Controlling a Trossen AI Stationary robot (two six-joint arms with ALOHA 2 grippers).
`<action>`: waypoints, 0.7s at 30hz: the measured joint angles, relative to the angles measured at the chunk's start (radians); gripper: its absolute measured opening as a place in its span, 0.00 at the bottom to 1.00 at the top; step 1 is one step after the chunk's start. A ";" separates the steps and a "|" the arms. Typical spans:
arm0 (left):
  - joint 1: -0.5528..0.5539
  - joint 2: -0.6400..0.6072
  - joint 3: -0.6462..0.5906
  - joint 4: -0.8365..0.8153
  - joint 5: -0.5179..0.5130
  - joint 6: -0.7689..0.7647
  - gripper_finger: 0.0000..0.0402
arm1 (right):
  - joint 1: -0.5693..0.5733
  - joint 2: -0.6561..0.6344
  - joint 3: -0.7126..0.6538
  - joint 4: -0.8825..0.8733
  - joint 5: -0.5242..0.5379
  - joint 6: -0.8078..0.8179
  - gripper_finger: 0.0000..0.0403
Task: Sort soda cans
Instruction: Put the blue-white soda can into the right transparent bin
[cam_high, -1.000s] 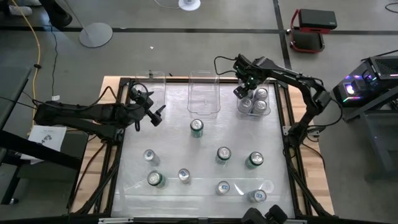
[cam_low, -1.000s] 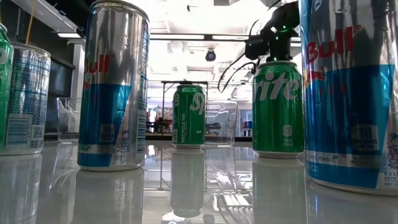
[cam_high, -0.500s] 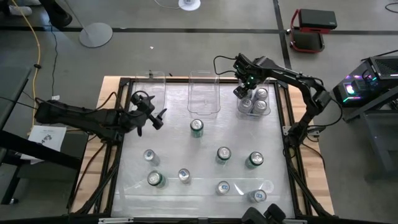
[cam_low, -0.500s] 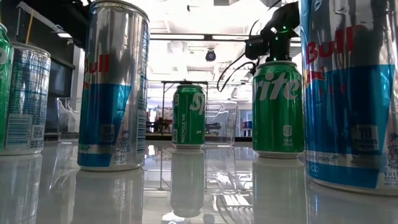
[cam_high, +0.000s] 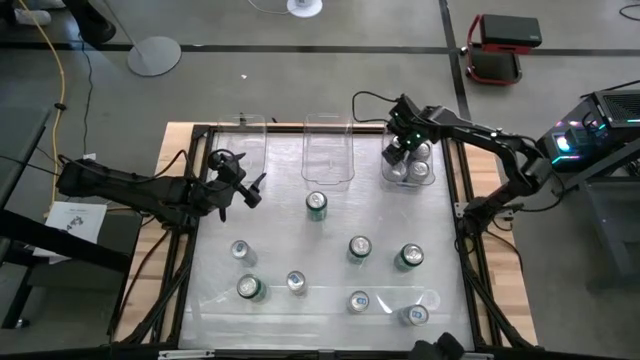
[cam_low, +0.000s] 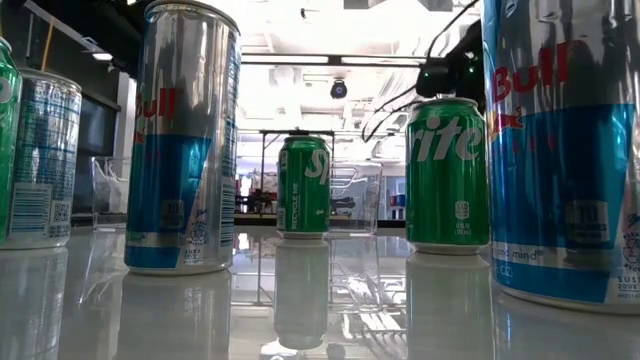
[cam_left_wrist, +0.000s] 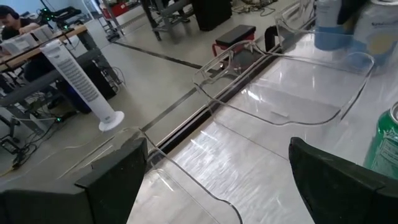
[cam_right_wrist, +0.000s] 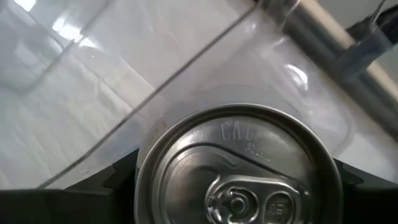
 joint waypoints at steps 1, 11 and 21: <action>0.000 0.000 0.000 0.002 -0.001 0.000 0.91 | -0.006 0.000 -0.008 0.003 0.000 0.001 0.71; 0.000 0.000 0.000 0.084 0.002 0.063 0.91 | -0.050 0.003 -0.072 0.085 -0.088 0.043 0.72; 0.001 0.000 0.000 0.097 0.003 0.080 0.91 | -0.072 0.005 -0.075 0.112 -0.115 0.146 0.75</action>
